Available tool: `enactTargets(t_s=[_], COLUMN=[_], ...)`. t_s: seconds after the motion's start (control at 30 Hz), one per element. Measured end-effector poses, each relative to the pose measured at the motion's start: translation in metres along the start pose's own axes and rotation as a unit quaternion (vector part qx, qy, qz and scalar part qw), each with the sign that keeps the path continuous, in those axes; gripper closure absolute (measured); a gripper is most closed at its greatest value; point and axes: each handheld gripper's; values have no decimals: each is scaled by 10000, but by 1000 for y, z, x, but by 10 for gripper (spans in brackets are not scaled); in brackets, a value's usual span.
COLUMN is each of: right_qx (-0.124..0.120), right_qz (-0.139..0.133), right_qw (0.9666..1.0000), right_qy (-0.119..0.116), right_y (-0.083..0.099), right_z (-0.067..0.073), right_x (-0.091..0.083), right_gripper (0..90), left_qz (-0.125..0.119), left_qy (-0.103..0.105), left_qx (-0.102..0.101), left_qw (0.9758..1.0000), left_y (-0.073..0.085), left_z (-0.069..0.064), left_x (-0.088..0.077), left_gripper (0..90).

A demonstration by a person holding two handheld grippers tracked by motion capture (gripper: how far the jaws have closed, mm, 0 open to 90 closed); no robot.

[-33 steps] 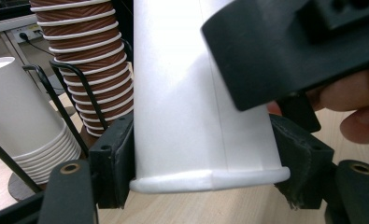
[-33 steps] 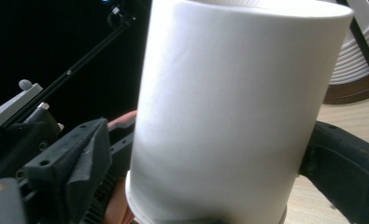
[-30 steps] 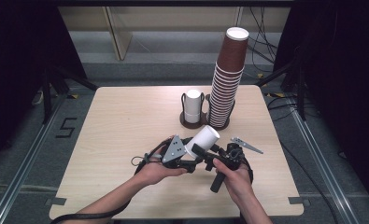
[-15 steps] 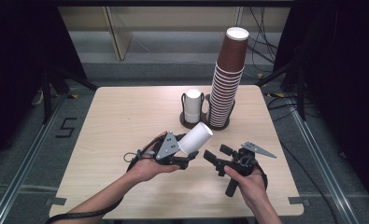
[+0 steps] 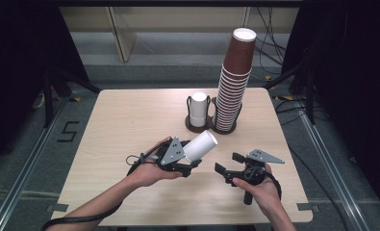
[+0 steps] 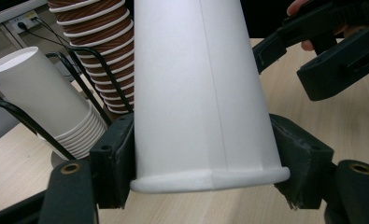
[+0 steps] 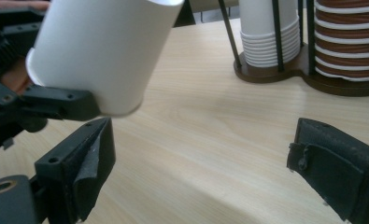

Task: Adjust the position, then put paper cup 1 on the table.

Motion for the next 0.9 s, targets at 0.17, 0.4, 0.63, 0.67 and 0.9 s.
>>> enactTargets(t_s=[0.17, 0.4, 0.63, 0.67, 0.9], right_qx=[-88, -557, -1403, -1641, -2325], right_qz=[58, 253, 654, 641, 1245], right_qw=[9998, 9980, 9878, 9843, 9644], right_qy=[154, 175, 153, 140, -181], right_y=[3, 1, 1, 2, 3], right_z=[-3, 5, 4, 2, 3], right_x=[-2, 2, 7, 9, 15], right_gripper=[82, 124, 149, 149, 151], left_qz=[96, 193, 431, 545, 854], left_qy=[37, 65, 107, 117, 237], left_qx=[-26, 69, 293, 382, 551], left_qw=[9999, 9998, 9986, 9977, 9945], left_y=[-1, -4, -4, -4, -1], left_z=[2, 3, 7, 8, -2], left_x=[-2, -6, -10, -11, -8], left_gripper=[306, 305, 305, 305, 305])
Point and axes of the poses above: each handheld gripper's, and its own axes: x roughly forward along the jaws, y roughly out of its underside, z roughly to its left, and after that the axes turned 5 degrees about -x, right-handed
